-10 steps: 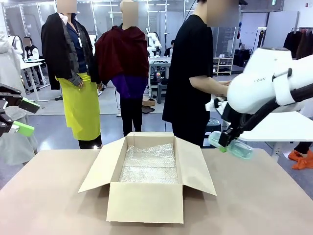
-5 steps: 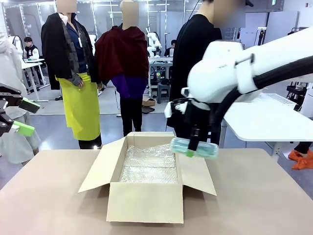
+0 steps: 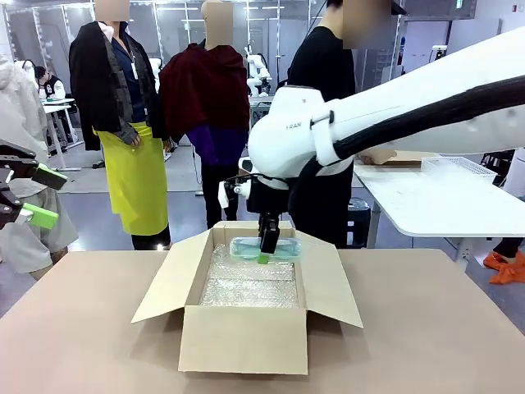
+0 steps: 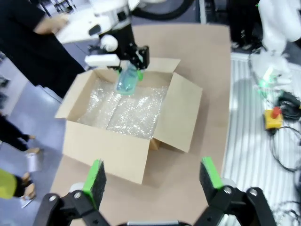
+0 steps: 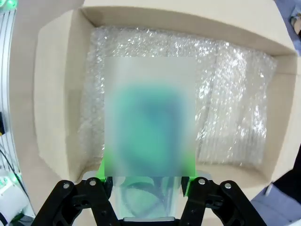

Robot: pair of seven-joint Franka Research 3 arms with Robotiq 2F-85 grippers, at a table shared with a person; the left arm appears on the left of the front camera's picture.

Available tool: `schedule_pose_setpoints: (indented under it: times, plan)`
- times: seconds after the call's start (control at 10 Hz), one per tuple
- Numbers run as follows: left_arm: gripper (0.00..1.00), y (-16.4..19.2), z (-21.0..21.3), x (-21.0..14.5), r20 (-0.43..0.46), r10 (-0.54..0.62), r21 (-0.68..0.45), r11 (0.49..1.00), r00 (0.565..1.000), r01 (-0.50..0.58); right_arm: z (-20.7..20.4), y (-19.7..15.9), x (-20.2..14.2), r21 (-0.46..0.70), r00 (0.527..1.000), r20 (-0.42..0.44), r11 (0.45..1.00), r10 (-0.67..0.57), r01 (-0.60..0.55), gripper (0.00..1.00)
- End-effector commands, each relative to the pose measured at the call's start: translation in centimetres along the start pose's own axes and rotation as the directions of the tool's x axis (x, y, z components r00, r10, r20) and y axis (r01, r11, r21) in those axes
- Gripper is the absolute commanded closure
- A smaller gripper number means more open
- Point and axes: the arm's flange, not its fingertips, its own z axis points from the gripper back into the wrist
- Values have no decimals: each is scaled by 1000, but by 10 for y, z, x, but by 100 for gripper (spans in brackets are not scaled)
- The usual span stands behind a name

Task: Pack the glasses set securely to prepare it for shipping.
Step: Place the Glasses case inside the Package Box.

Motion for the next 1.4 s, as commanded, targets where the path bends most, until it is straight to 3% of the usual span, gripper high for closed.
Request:
schedule_pose_setpoints:
  times: [0.0, 0.5, 0.9, 1.0, 1.1, 1.2, 1.3]
  plan:
    - [0, 1, 0, 2, 18, -15, -4, 1000, 1000, 15, -14, -44, 13, 37, 998, -28, 998, 49, -48, 56]
    - [0, 1, 0, 2, 18, -15, -4, 1000, 1000, 15, -78, -114, 20, 30, 999, -31, 999, 19, -18, 56]
    - [0, 1, 0, 2, 18, -15, -4, 1000, 1000, 15, -113, -144, 21, 58, 999, -23, 997, -44, 45, 56]
    - [0, 1, 0, 2, 18, -15, -4, 1000, 1000, 15, -116, -146, 20, 64, 998, -32, 997, -49, 51, 26]
    - [0, 1, 0, 2, 18, -15, -4, 1000, 1000, 15, -118, -147, 20, 67, 998, -42, 996, -48, 51, 12]
    - [0, 1, 0, 2, 18, -15, -4, 1000, 1000, 15, -119, -147, 19, 62, 997, -48, 996, -54, 57, 0]
    - [0, 1, 0, 2, 18, -15, -4, 1000, 1000, 15, -118, -147, 20, 60, 997, -48, 996, -58, 61, 0]
